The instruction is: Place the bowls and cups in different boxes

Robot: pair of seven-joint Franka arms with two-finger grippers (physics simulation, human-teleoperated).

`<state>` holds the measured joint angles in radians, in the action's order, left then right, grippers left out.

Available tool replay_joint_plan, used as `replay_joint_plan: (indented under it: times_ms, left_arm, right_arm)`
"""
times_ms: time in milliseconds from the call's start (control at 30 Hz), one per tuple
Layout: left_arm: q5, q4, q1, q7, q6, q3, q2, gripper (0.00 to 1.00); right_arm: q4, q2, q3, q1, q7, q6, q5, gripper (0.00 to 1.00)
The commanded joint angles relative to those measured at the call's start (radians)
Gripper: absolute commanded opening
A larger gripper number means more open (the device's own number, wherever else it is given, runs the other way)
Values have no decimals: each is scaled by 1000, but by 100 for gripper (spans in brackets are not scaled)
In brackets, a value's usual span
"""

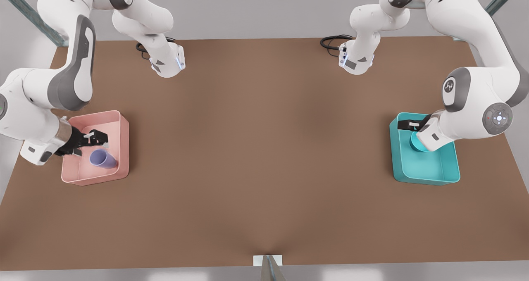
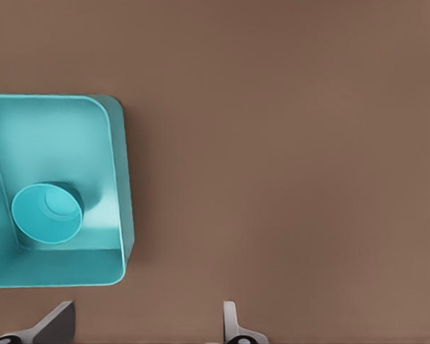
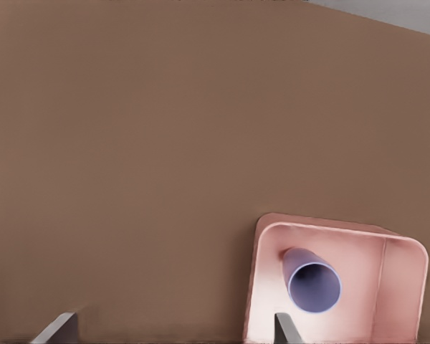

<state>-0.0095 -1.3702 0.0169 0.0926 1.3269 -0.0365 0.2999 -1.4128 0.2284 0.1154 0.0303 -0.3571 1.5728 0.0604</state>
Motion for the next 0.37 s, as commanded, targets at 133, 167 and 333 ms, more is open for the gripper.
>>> replay_joint_plan:
  times_ms: [133,167,333]
  left_arm:
    - [0,19,-2,-13,-46,-3,-16,100]
    - [0,19,0,-14,-51,-3,-16,100]
    - [0,20,3,-16,-51,0,-15,100]
  right_arm:
    - [-106,-201,0,5,383,-212,-36,100]
    - [-107,-196,0,5,385,-211,-36,100]
    - [-135,-190,0,5,385,-177,-39,100]
